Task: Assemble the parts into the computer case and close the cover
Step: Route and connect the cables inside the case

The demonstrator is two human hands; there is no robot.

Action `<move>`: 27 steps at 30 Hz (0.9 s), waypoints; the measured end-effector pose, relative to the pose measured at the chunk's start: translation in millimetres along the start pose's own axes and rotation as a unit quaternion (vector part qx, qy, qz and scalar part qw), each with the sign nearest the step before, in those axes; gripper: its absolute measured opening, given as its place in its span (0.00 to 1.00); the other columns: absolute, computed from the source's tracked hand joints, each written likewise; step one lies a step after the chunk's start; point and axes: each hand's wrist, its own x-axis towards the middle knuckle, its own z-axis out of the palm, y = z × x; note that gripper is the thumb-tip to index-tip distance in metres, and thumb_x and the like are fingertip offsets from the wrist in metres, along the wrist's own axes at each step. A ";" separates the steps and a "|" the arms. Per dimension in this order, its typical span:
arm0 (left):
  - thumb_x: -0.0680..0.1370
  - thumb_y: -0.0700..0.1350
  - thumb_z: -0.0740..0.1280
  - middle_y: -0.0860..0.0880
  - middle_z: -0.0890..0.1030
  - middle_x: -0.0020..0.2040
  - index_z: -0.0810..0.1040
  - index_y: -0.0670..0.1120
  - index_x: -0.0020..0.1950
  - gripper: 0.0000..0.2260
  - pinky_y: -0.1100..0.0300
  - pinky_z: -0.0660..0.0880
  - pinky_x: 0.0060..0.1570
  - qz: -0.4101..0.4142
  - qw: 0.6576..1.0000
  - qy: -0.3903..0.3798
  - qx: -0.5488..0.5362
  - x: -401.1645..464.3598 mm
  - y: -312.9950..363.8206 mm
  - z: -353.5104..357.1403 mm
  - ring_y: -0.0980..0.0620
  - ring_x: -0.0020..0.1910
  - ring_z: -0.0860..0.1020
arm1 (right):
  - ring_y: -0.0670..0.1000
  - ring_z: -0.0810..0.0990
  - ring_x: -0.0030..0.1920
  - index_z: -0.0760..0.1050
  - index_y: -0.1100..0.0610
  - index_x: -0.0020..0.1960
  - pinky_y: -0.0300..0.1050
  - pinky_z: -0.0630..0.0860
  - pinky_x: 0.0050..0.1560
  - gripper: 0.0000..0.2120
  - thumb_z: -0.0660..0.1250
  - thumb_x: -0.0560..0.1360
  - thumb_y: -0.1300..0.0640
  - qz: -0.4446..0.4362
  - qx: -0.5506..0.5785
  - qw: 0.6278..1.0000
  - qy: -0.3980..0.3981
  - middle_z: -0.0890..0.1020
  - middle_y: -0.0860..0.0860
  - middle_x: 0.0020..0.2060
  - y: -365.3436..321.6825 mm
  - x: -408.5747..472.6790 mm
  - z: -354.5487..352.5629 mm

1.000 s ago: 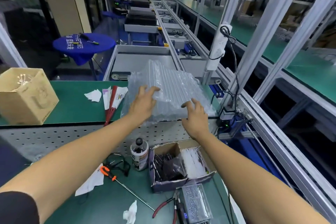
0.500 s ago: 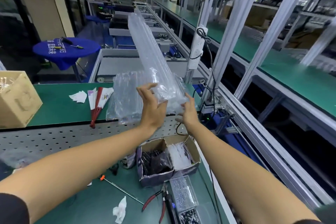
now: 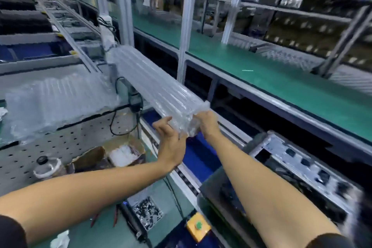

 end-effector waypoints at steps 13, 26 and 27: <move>0.80 0.47 0.62 0.39 0.69 0.64 0.55 0.58 0.79 0.29 0.53 0.66 0.48 0.133 0.879 -0.432 0.151 -109.8 105.1 213.3 0.39 0.56 0.73 | 0.57 0.75 0.38 0.69 0.51 0.47 0.50 0.67 0.38 0.05 0.61 0.79 0.50 0.083 -0.399 0.880 0.244 0.77 0.53 0.39 106.7 -145.9 -331.1; 0.81 0.65 0.54 0.38 0.68 0.70 0.68 0.52 0.75 0.27 0.43 0.67 0.66 0.469 0.545 -0.625 0.303 -128.0 121.6 249.7 0.39 0.69 0.67 | 0.54 0.48 0.82 0.74 0.44 0.65 0.51 0.61 0.77 0.28 0.65 0.69 0.65 0.009 -0.578 0.807 -0.121 0.42 0.45 0.83 133.6 -187.4 -367.4; 0.81 0.66 0.54 0.37 0.65 0.72 0.67 0.53 0.75 0.28 0.41 0.64 0.69 0.455 0.544 -0.638 0.300 -125.1 121.9 252.1 0.37 0.71 0.64 | 0.52 0.39 0.83 0.76 0.46 0.65 0.53 0.50 0.81 0.26 0.66 0.70 0.64 0.005 -0.608 0.782 -0.135 0.41 0.48 0.83 138.7 -185.9 -369.2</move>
